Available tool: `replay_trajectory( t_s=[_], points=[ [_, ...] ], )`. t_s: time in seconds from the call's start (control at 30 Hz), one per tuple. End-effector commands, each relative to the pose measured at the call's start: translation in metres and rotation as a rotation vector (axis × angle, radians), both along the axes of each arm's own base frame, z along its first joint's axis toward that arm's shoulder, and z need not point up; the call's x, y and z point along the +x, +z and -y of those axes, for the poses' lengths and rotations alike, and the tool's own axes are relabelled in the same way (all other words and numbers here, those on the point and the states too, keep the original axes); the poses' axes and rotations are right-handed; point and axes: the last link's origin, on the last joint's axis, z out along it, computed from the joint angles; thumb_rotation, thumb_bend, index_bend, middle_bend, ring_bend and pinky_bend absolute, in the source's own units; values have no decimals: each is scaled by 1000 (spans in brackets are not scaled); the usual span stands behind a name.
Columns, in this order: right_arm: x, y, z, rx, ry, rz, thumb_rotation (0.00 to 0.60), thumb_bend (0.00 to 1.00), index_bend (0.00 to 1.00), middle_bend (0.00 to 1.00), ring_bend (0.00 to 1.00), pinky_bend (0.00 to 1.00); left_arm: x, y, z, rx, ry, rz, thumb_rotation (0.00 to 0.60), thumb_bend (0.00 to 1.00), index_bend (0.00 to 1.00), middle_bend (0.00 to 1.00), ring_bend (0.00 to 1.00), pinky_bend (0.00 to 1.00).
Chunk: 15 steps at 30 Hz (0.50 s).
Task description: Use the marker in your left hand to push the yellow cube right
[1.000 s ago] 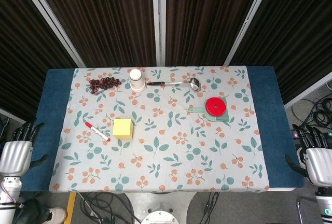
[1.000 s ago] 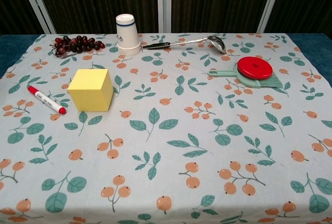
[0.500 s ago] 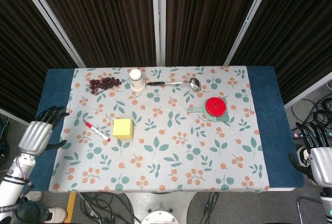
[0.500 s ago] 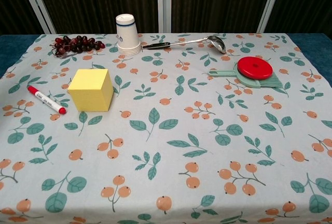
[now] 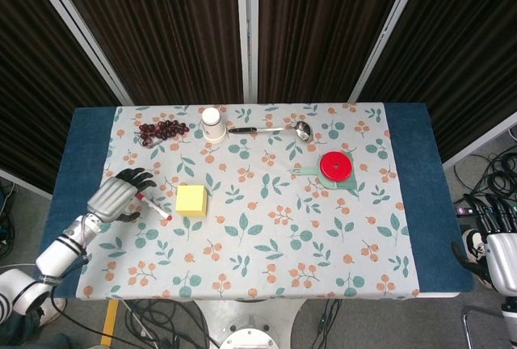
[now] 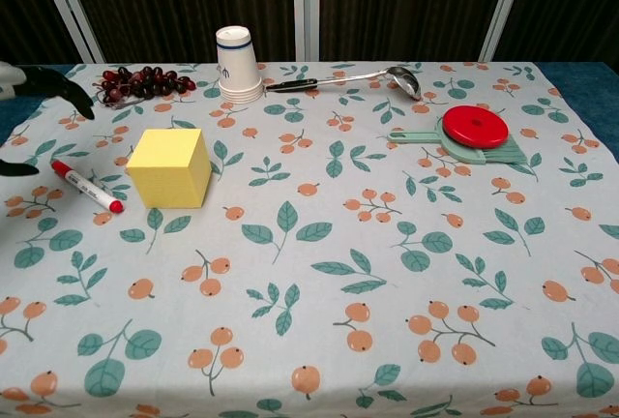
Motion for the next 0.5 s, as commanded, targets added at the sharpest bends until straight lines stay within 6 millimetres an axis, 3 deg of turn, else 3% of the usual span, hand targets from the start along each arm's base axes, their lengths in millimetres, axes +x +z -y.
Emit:
replay_trajectory(
  t_s=[0.03, 0.5],
  points=[
    [0, 0, 1, 1, -1, 0, 600, 223, 5, 135, 0, 75, -2, -16, -1, -44, -1, -32, 600, 280, 301, 287, 130, 177],
    [-4, -2, -1, 5, -17, 6, 600, 222, 5, 135, 0, 75, -3, -39, -11, -83, 30, -54, 600, 286, 343, 324, 150, 178]
  ],
)
